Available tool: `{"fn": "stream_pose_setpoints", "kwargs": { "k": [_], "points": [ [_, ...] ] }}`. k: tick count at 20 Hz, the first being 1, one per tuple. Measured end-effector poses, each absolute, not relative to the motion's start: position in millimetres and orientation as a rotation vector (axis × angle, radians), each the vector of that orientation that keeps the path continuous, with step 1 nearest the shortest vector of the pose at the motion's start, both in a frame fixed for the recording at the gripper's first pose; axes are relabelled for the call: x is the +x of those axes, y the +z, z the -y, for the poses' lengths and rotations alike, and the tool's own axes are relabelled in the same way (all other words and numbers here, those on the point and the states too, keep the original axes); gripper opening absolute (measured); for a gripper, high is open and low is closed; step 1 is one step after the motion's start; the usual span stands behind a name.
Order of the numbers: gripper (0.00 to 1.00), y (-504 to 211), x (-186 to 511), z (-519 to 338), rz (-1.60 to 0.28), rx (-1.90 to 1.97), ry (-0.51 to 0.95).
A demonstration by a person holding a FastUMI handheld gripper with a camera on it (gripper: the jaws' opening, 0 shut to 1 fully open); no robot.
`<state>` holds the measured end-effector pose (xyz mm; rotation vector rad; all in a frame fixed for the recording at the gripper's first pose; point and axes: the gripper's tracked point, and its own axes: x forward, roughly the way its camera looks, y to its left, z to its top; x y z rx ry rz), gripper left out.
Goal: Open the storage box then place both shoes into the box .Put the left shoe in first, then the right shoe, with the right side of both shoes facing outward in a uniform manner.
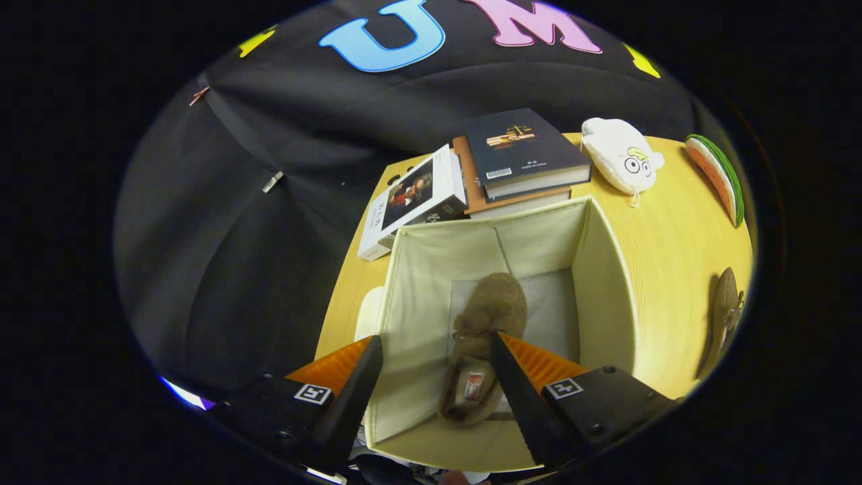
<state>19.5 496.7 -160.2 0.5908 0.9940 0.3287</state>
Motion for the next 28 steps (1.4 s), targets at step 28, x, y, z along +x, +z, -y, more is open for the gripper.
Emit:
{"fn": "stream_pose_setpoints", "kwargs": {
  "k": [28],
  "points": [
    [0.98, -169.1, -22.2, -81.7, -0.694, 0.349, 0.080]
  ]
}}
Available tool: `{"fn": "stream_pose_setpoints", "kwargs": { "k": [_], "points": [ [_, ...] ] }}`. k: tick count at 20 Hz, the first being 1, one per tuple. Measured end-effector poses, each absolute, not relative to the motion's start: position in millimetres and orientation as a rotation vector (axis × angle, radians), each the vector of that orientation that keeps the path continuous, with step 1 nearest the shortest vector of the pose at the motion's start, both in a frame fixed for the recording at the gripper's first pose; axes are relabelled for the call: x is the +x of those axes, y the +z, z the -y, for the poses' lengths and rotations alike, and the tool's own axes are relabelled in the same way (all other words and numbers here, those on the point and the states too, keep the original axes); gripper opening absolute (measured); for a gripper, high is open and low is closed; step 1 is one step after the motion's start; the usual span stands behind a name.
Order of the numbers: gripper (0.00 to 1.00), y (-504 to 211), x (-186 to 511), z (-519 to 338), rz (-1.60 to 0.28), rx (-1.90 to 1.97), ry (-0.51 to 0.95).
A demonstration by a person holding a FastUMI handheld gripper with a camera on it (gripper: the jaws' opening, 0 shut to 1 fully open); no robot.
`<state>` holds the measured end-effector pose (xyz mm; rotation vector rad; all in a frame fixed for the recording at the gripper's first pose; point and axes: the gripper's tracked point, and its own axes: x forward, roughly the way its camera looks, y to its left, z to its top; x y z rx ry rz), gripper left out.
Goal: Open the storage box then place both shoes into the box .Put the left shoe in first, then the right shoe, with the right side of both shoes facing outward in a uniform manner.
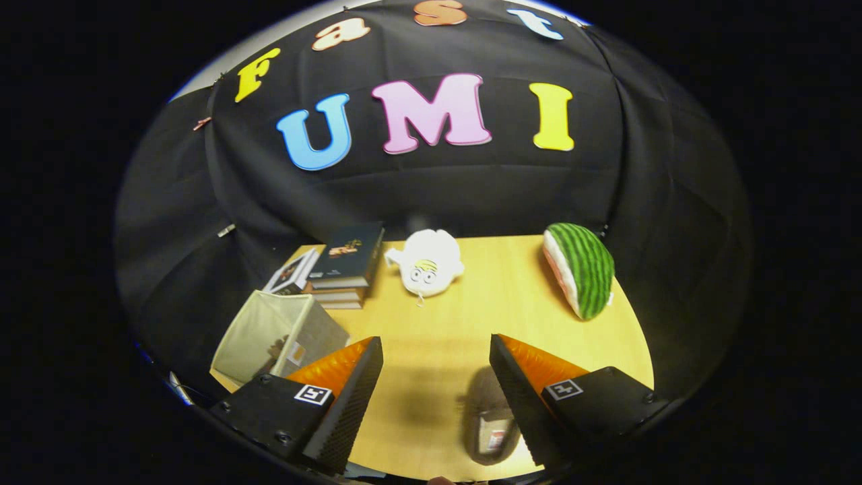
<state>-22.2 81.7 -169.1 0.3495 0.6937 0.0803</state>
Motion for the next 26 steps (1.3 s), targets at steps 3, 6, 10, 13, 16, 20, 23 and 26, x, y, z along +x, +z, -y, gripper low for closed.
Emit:
{"fn": "stream_pose_setpoints", "kwargs": {
  "k": [3, 6, 10, 13, 16, 20, 23, 26],
  "points": [
    [0.98, -212.2, -49.9, -52.7, -0.778, 0.301, 0.059],
    [0.99, -255.0, -76.9, -34.8, -0.860, 0.248, 0.060],
    [0.99, -313.1, -106.6, -34.5, -0.986, 0.250, 0.064],
    [0.96, -350.9, -120.2, -35.8, -1.069, 0.266, 0.052],
    [0.75, -377.3, -115.6, -32.5, -1.105, 0.267, 0.020],
    [0.75, -395.3, -88.6, -35.1, -1.076, 0.291, -0.018],
    [0.61, -402.4, -76.2, -46.4, -1.068, 0.303, 0.000],
    [0.17, -402.1, -72.0, -43.1, -1.063, 0.267, -0.056]
  ]
}}
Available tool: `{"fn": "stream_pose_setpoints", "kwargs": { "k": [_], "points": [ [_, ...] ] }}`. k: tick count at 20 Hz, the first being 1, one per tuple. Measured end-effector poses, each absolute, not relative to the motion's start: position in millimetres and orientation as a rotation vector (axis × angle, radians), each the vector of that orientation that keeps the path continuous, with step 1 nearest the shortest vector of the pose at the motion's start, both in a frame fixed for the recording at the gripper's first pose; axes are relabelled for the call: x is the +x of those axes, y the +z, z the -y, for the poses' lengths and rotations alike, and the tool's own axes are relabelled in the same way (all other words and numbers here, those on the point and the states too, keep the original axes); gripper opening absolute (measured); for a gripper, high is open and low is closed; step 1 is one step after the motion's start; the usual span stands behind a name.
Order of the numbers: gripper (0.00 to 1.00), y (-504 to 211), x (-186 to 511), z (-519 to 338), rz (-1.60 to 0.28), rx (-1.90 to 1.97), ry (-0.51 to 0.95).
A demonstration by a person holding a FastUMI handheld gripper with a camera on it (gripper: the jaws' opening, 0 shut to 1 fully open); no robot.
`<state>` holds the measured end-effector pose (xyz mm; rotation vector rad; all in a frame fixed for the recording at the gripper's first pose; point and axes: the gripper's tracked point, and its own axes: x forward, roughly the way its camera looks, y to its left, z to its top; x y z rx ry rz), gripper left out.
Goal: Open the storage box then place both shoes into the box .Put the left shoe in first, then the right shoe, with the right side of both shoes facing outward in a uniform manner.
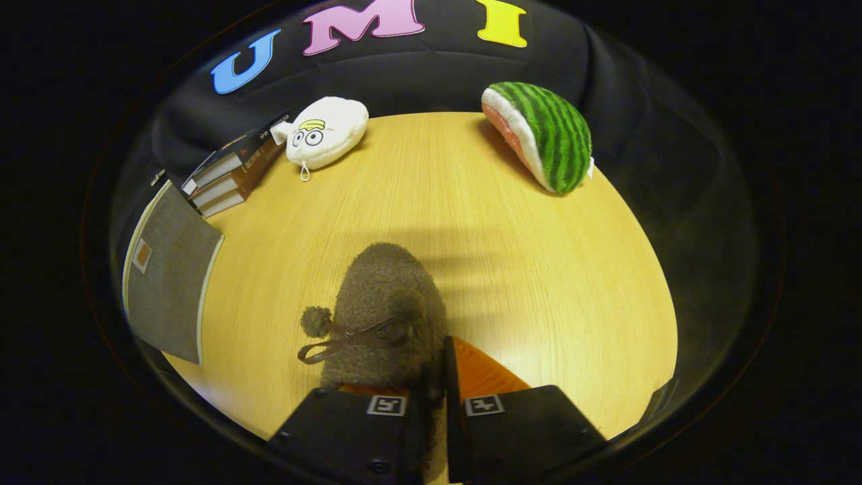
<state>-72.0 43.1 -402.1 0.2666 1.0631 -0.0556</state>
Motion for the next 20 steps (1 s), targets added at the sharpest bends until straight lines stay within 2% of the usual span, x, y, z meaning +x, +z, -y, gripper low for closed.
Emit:
{"fn": "stream_pose_setpoints", "kwargs": {
  "k": [2, 11, 20],
  "points": [
    [0.10, -391.8, -76.4, -49.1, -1.078, 0.321, -0.060],
    [0.11, -293.2, -45.5, -68.4, -0.950, 0.444, -0.100],
    [0.10, -198.1, -6.4, -169.1, -0.892, 0.512, -0.036]
  ]
}}
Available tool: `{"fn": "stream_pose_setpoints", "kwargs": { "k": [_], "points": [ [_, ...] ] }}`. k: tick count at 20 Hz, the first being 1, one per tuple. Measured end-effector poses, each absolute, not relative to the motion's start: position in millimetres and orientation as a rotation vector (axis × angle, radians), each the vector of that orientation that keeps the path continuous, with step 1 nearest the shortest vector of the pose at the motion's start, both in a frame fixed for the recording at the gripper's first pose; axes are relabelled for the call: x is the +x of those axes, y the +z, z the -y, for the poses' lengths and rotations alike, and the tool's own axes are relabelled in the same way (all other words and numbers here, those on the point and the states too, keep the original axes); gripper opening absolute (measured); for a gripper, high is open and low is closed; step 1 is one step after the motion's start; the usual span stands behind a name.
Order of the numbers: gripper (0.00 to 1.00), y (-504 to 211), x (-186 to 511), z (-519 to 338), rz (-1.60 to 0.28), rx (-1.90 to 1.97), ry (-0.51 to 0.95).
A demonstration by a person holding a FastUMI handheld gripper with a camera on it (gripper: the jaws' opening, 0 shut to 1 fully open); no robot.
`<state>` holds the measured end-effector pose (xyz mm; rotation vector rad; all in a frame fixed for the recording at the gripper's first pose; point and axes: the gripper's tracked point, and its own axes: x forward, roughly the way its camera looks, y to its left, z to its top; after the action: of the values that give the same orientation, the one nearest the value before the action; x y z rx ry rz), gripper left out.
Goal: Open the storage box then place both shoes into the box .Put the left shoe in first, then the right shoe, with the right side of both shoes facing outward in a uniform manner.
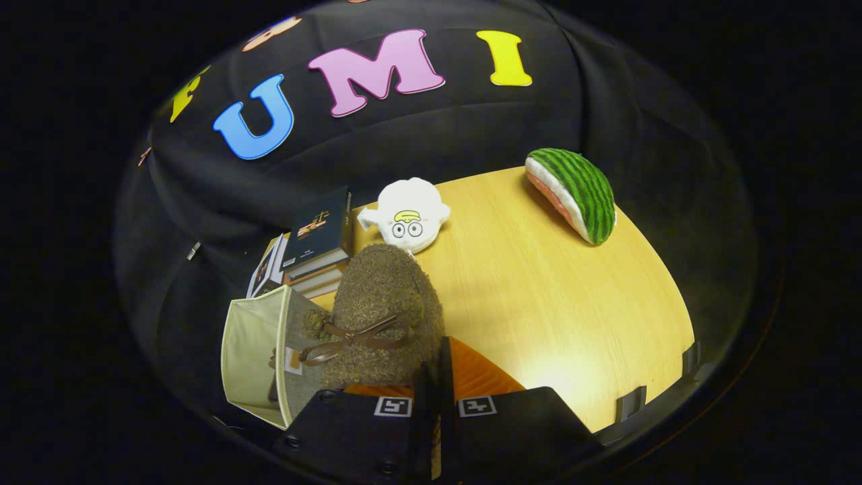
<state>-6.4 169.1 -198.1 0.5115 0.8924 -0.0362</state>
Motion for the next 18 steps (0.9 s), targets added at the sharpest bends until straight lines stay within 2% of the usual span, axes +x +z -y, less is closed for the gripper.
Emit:
{"fn": "stream_pose_setpoints", "kwargs": {
  "k": [6, 18],
  "points": [
    [0.10, -155.2, 10.5, -245.1, -0.879, 0.537, 0.031],
    [0.10, -171.3, 20.5, -366.9, -1.003, 0.508, 0.074]
  ]
}}
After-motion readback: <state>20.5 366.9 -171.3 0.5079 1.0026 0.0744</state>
